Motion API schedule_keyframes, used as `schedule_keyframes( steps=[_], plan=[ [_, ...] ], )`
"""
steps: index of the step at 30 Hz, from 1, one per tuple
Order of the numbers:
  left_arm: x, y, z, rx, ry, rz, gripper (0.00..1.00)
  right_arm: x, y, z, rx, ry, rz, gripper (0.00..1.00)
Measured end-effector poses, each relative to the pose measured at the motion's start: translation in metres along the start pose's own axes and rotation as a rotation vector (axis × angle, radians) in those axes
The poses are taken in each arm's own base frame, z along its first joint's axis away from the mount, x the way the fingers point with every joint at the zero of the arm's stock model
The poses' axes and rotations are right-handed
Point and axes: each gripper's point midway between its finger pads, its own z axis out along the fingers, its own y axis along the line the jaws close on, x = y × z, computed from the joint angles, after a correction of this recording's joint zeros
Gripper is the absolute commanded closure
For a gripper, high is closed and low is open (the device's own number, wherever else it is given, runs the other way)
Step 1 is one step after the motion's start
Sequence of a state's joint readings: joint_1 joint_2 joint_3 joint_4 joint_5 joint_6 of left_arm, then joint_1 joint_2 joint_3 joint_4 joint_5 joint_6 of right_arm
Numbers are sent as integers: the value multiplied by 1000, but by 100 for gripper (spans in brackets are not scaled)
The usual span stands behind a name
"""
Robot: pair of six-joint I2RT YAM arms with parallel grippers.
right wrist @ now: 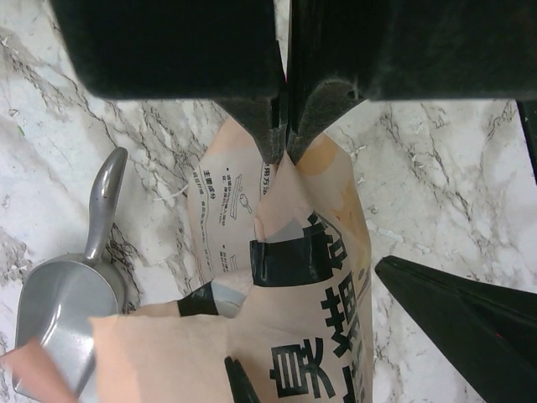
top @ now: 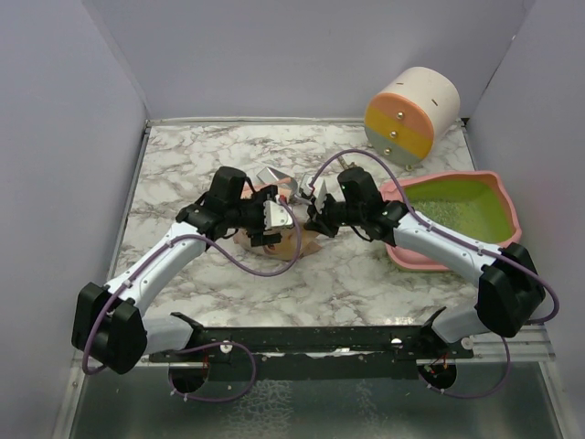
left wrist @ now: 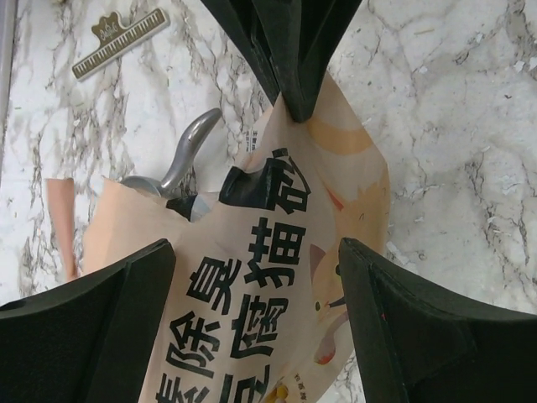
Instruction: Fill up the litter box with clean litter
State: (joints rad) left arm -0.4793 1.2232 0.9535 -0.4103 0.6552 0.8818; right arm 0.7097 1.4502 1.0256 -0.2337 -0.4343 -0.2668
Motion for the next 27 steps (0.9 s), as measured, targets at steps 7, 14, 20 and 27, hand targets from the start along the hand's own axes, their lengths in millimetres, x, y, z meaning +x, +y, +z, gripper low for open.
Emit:
schedule_keyframes(
  steps=[7, 14, 20, 27],
  plan=[
    [31, -4, 18, 9, 56, -16, 51, 0, 1, 0, -7, -2, 0, 99],
    [41, -3, 18, -25, 97, -4, 100, -1, 0, 0, -4, -3, -1, 99],
    [40, -6, 15, -43, 94, -24, 100, 0, 0, 0, -4, -2, 0, 70],
    [39, -4, 15, -65, 92, -83, 100, -4, -1, -1, -14, 33, 10, 66]
  ],
)
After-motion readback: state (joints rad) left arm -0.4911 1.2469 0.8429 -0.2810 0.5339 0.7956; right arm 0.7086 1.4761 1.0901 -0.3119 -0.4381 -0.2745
